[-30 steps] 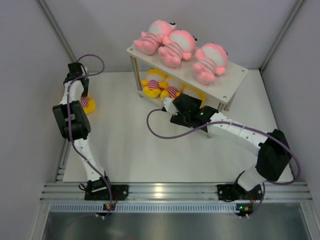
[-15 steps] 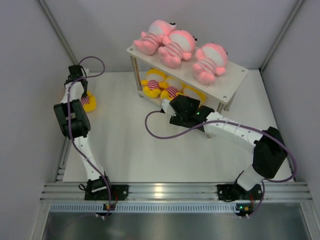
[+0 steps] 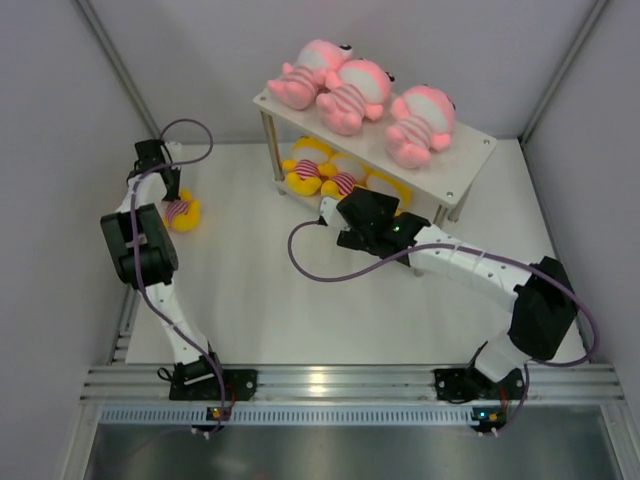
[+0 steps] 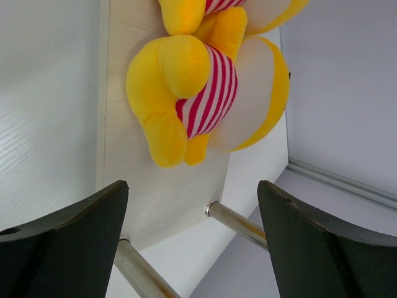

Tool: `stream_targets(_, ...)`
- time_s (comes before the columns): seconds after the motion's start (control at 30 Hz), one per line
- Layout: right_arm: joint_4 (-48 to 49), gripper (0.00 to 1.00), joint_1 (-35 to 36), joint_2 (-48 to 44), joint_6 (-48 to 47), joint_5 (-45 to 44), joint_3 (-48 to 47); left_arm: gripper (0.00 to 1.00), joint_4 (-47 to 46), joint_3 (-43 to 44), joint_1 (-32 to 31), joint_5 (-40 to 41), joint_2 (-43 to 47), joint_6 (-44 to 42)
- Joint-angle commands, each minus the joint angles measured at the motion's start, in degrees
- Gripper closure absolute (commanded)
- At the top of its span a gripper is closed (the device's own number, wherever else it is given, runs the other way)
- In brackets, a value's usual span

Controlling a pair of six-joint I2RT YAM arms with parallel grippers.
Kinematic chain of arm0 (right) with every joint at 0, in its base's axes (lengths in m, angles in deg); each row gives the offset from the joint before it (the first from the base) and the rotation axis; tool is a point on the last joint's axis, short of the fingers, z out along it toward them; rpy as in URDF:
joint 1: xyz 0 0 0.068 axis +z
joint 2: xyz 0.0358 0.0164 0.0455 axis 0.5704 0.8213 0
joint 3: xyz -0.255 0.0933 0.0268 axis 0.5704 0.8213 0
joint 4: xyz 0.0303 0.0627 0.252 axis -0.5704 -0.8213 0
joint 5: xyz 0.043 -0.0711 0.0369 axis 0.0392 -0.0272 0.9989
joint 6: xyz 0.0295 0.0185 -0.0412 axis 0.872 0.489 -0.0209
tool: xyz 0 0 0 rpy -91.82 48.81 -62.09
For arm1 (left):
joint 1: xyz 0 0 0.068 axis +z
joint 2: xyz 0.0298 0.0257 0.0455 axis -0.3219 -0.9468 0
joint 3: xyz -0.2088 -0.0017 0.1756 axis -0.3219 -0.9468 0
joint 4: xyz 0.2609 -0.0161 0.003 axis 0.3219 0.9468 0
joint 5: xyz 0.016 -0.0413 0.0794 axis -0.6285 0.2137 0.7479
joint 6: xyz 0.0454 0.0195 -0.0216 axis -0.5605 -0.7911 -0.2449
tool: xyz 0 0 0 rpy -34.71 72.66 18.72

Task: Place and organize the stuffed toys onto the shelf

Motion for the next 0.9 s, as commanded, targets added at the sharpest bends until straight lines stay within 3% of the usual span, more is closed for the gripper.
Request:
stream_targets(0.0, 3.56, 0.15, 1.90, -6.12, 0.71, 1.21, -3.26, 1.00, 6.35, -7.75, -2.44, -12.10, 9.40, -0.25)
stream_targets(0.23, 5.05, 0.08, 4.45, -13.86, 2.38, 21.75, -3.34, 1.00, 16.18, -19.89, -10.61, -27.39, 26.18, -1.48)
stream_targets(0.27, 5.05, 0.08, 5.23, -13.77, 3.07, 23.44, -3.87, 1.00, 18.54, -20.42, -11.40, -29.67, 27.69, -1.83)
stream_targets(0.3, 5.23, 0.01, 5.76, -13.60, 3.60, 25.20, -4.22, 1.00, 20.04, -20.78, -12.19, -31.17, 29.35, -2.10)
stream_targets(0.57, 14.10, 0.01, 10.33, -8.51, 6.95, 48.65, -6.06, 1.00, 29.63, -22.98, -21.77, -38.04, 43.16, -2.19)
stream_targets(0.87, 21.21, 0.01, 14.29, -0.60, 9.58, 49.05, -9.50, 1.00, 31.57, -24.91, -25.12, -41.29, 48.09, 2.37)
